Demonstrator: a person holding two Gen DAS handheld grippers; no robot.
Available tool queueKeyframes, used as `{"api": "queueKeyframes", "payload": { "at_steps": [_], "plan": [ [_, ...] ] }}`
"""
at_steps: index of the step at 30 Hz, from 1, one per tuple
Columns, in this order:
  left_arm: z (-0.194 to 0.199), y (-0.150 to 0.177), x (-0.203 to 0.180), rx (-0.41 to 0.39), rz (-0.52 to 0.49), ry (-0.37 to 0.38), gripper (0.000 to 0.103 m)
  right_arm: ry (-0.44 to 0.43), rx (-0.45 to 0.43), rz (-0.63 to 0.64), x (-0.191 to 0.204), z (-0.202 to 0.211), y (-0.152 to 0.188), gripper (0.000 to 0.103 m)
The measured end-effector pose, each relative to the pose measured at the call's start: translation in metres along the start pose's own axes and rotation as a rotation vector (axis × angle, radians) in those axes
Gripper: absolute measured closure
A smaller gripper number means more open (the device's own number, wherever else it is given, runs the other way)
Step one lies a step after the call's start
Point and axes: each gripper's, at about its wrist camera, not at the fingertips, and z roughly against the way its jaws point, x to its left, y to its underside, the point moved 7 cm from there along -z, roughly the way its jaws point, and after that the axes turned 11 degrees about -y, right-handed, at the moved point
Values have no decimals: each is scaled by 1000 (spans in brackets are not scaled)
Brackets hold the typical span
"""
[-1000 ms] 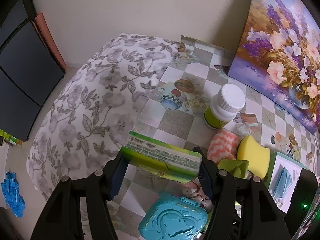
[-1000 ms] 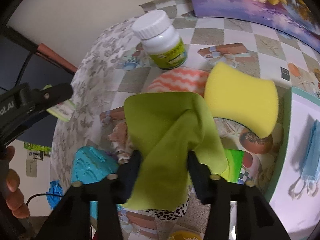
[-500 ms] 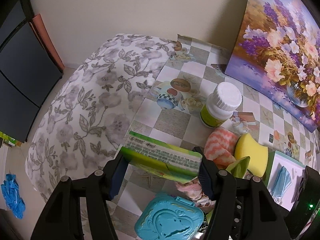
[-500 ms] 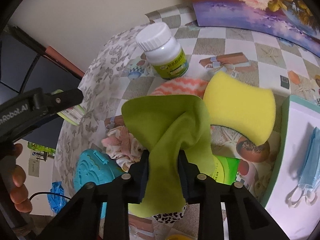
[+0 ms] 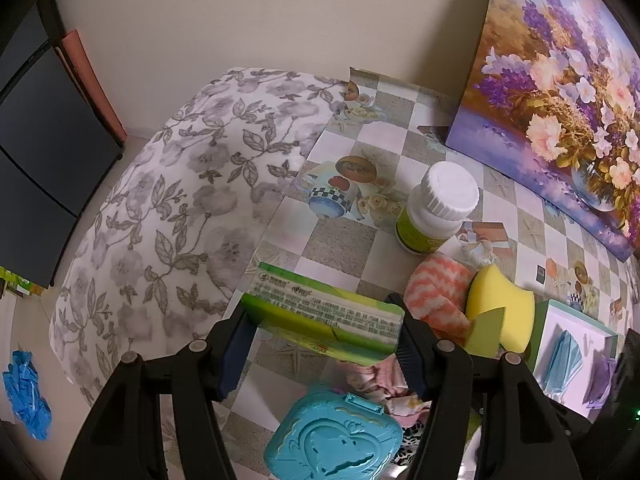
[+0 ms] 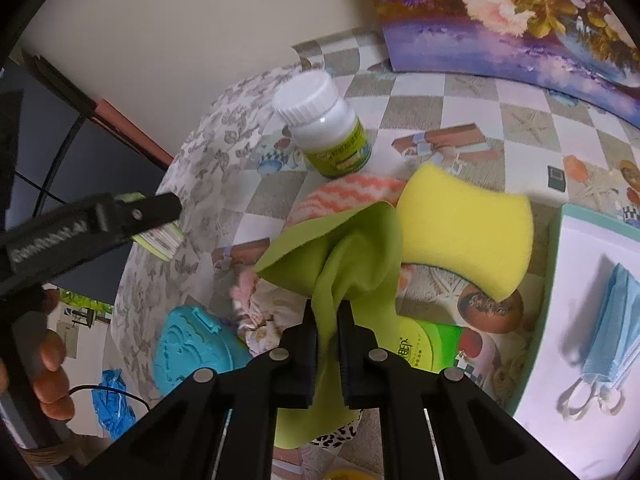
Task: Organize soft objects
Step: 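Carry the lime-green cloth with the right gripper toward the tray while the left holds the box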
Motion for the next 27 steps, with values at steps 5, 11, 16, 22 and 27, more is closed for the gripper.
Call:
{"api": "queueKeyframes", "payload": {
  "at_steps": [5,11,16,22,27],
  "plan": [
    [11,-3,-1,-25,2,19,37,7,-86,13,5,35,-14,94],
    [43,-11,-7,-101,0,40,37,62,-236,36,8,100,-31,94],
    [69,-13,-23,-157,-27,60,37,160,-317,7,-9,147,-33,94],
    [92,-5,-60,-192,-99,94,37,252,-378,-69,-47,192,-20,94],
    [110,9,-94,-213,-170,117,37,333,-422,-142,-80,234,-5,94]
  ]
}}
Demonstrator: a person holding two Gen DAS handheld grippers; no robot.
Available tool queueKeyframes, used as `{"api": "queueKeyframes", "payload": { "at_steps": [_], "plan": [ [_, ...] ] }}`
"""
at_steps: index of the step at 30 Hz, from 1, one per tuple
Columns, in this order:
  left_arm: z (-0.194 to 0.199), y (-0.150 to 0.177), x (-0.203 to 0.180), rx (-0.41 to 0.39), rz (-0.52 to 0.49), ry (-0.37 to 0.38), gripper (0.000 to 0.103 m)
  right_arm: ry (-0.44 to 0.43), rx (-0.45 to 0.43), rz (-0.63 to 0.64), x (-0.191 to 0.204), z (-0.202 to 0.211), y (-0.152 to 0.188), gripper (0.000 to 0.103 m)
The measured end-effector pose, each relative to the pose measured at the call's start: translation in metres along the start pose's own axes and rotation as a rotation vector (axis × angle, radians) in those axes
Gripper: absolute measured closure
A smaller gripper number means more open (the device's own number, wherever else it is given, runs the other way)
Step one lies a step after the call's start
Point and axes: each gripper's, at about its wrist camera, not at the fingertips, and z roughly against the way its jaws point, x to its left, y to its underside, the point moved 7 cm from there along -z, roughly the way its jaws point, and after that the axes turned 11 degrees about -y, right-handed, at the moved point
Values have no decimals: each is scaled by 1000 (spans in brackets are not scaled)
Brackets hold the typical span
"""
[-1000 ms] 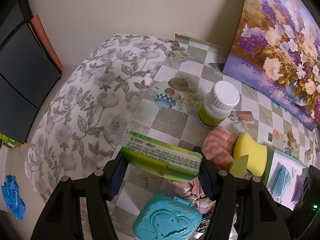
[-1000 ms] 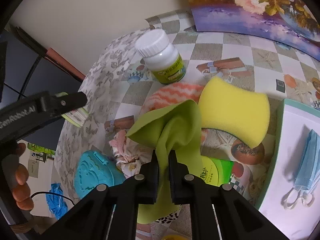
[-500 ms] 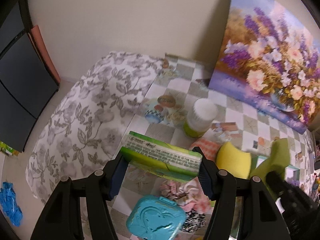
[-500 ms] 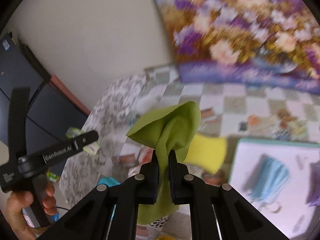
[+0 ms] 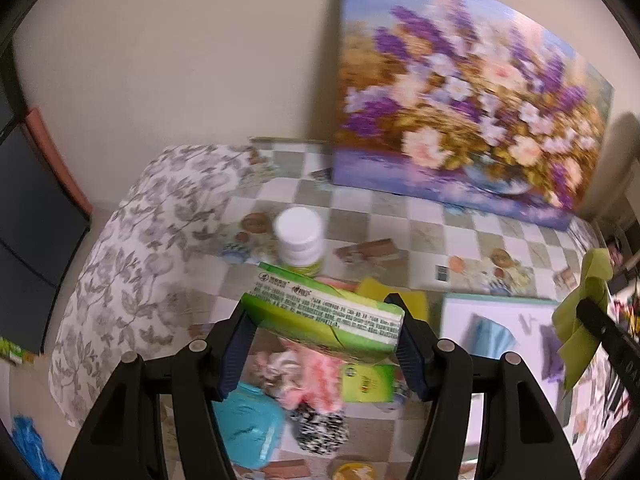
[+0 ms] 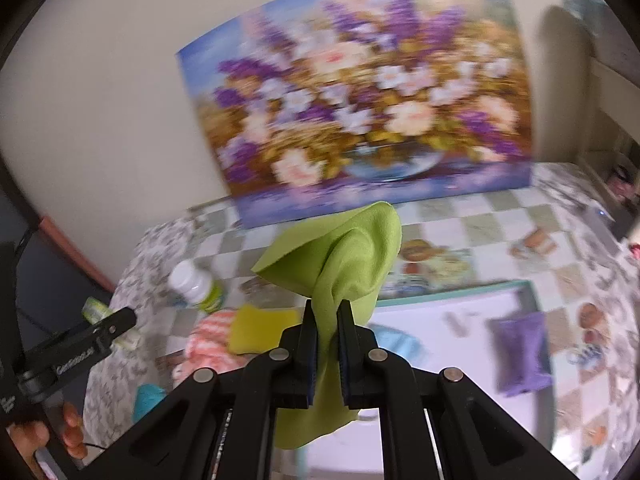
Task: Organize soft objects
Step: 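Carry the lime-green cloth with the right gripper toward the tray while the left holds the box, then open the right gripper over the tray to drop the cloth while the left drops the green box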
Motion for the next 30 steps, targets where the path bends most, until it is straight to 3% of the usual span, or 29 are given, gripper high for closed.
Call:
{"api": "queueKeyframes", "payload": {
  "at_steps": [9,19,25,30],
  "plan": [
    [24,18,-65,-19,-126,60,37,122,-39,-93,-68,48,1,94],
    [37,65,-148,7,-323,147,37,184,-74,-95,-99,88,10,94],
    [32,104,-191,59,-451,177,37,194,15,-128,-119,76,36,94],
    [10,135,-215,150,-521,175,37,215,223,-168,-143,19,75,93]
  ]
}}
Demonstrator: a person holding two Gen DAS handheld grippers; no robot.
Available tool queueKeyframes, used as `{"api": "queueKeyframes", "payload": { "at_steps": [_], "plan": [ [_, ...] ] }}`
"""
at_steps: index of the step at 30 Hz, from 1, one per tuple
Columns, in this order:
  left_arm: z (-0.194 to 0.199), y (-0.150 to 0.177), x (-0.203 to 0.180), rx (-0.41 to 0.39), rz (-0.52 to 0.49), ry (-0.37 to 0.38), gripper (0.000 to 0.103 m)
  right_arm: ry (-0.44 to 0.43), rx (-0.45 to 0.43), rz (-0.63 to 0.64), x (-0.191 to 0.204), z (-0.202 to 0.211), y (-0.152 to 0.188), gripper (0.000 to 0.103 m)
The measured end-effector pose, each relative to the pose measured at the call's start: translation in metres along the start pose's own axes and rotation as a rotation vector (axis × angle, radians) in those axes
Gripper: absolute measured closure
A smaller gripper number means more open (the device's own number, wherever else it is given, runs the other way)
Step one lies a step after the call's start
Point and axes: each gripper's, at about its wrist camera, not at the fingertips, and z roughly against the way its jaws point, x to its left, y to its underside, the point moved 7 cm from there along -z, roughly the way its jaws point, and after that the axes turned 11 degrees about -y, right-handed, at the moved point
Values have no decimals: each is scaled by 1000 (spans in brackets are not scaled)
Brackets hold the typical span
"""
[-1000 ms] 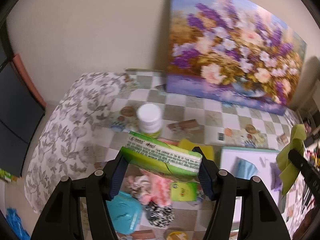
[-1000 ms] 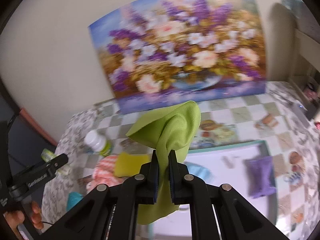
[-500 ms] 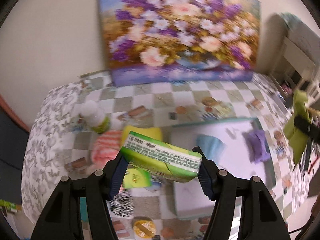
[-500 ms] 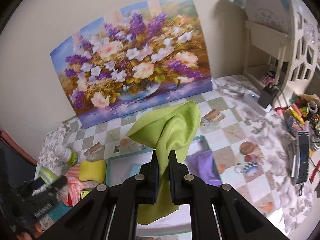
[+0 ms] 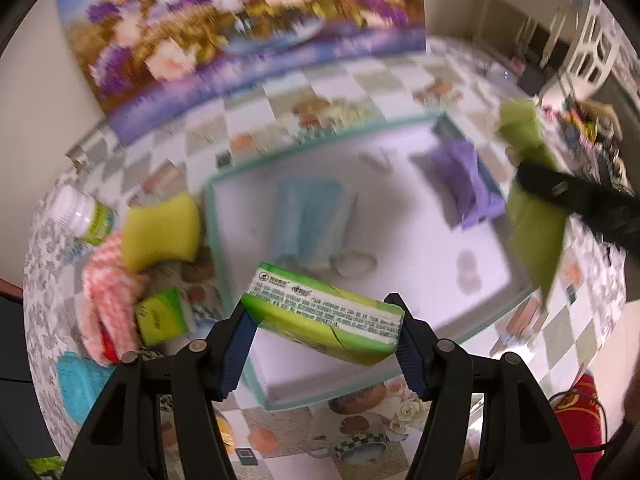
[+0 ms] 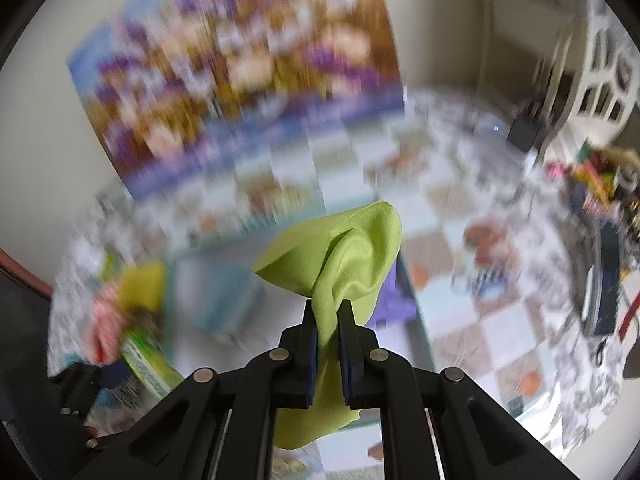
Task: Organize soft objects
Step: 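Open the right gripper over the tray to drop the cloth while the left drops the green box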
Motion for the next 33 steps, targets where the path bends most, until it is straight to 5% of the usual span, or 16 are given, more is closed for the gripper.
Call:
{"api": "queueKeyframes", "payload": {
  "at_steps": [5,16,20,29,33],
  "plan": [
    [-28,8,-10,68,-25,-26,37,27,151,-9,-10,-46,24,93],
    [-55,17,-10,181,50,40,35,60,163,-11,-10,-42,25,90],
    [-36,7,2,110,74,42,17,81,102,8,-5,-23,12,47],
    [-8,-9,52,23,202,20,17,98,1,35,8,11,-4,44],
    [0,-13,99,-32,304,-22,3,92,-58,55,17,29,-9,27]
  ]
}}
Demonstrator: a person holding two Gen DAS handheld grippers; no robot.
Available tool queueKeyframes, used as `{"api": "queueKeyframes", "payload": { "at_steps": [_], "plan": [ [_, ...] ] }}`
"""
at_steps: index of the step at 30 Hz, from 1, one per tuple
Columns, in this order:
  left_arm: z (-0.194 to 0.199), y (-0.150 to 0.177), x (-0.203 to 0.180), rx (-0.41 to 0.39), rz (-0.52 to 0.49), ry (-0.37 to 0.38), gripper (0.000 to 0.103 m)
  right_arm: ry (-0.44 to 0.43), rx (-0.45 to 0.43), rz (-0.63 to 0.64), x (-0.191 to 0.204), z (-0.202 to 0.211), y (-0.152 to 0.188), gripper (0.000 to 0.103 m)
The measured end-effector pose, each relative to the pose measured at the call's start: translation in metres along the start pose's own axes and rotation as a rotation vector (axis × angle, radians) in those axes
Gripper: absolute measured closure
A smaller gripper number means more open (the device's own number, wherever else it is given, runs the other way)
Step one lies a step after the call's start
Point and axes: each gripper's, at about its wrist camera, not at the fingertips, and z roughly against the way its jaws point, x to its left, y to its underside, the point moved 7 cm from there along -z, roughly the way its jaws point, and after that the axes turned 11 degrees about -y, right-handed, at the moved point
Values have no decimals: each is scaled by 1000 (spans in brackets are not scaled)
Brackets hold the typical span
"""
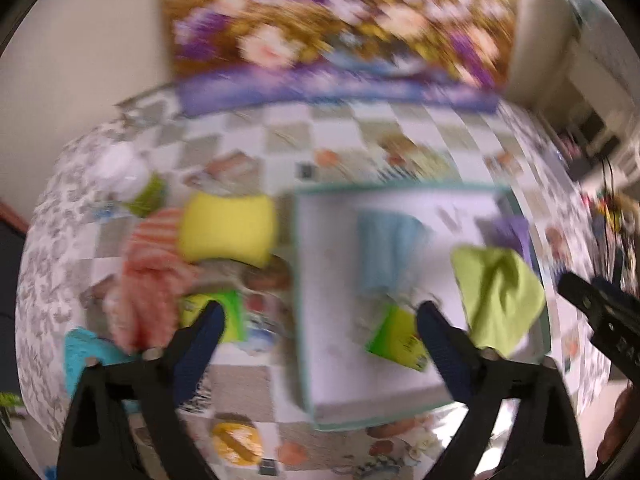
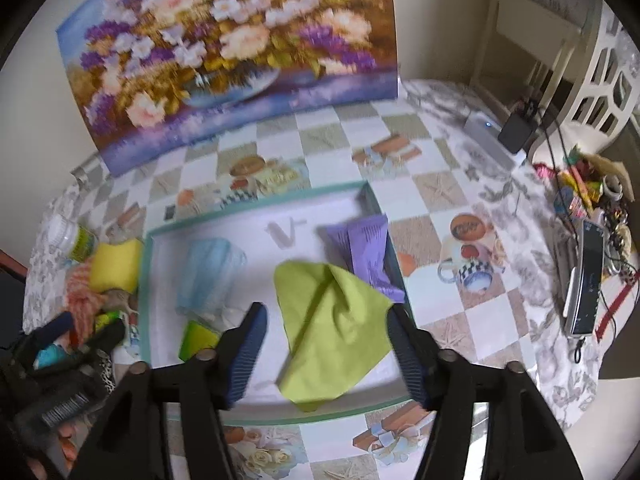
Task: Organize soft objects
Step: 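Open the right gripper over the tray to drop the cloth while the left drops the green box, then withdraw both grippers from the tray back over the pile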
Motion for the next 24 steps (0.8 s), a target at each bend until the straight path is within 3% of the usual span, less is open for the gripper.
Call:
{"api": "queueKeyframes", "payload": {
  "at_steps": [4,8,12,19,24],
  "plan": [
    [2,-7,54,-16,123,-55,3,10,-21,15,5,6,-2,17],
    [-7,-4,107,1,215,-163,3,21,-14,21,7,1,-1,2],
    [-21,6,147,37,283,-242,3,20,-5,15,8,-4,2,1],
    [-41,15,158,90,271,-299,3,16,24,50,24,-17,6,1],
    [-48,13,147,101,213,-272,3,8,51,81,42,-31,13,1]
  ]
}}
